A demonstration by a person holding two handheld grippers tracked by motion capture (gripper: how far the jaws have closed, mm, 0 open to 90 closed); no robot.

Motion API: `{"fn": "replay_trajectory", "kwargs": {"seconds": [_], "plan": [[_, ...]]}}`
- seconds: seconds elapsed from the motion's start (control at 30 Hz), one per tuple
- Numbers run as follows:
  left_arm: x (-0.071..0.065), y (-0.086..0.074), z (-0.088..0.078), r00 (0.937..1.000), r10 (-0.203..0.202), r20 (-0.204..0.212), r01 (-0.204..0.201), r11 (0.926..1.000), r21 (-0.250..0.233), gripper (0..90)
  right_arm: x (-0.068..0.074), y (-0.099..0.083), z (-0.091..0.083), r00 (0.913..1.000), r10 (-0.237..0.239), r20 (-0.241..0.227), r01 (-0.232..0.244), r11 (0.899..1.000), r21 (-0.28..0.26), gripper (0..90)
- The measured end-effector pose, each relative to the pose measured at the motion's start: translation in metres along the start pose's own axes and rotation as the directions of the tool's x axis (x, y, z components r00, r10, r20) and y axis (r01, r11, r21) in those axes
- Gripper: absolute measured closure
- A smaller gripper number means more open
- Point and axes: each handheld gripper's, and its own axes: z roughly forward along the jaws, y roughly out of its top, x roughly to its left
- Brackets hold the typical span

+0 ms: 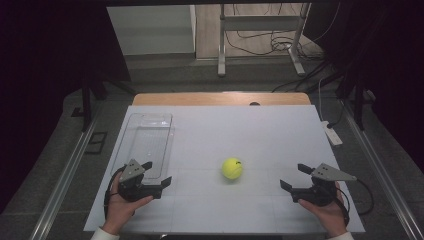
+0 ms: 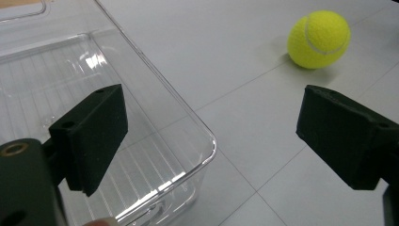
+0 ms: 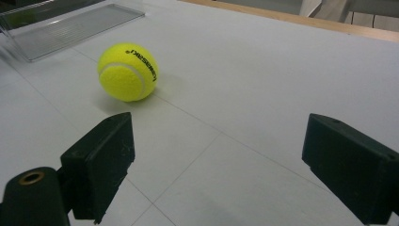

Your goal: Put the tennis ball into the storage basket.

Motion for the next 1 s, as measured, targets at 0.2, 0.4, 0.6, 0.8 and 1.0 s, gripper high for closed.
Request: {"fn": "replay_trajectory", "kwargs": {"seconds": [0.2, 0.4, 0.6, 0.8, 1.0], "plan": [[0.000, 0.001, -0.001, 1.0000, -0.005, 0.003, 0.005, 1.0000, 0.004, 10.5, 0.000, 0.000, 0.001, 1.0000, -0.001, -0.001, 0.001, 1.000, 0.003, 10.6], [-0.002, 0.003, -0.001, 0.9999, -0.009, 0.009, 0.009, 0.9999, 0.007, 10.6, -0.001, 0.000, 0.002, 1.0000, 0.004, -0.003, -0.004, 1.000, 0.002, 10.6], [-0.003, 0.004, -0.001, 0.9999, -0.011, 0.012, 0.011, 0.9999, 0.010, 10.3, 0.000, 0.001, 0.002, 1.0000, 0.000, -0.002, 0.000, 1.000, 0.004, 10.6], [-0.005, 0.007, 0.000, 0.9998, -0.006, 0.021, 0.006, 0.9998, 0.017, 10.3, 0.000, 0.000, 0.003, 1.0000, 0.002, -0.003, -0.002, 1.000, 0.006, 10.7], [-0.010, 0.013, 0.003, 0.9996, 0.005, 0.026, -0.005, 0.9995, 0.032, 10.5, -0.001, 0.000, 0.004, 1.0000, 0.003, -0.002, -0.003, 1.000, 0.009, 10.6]]}}
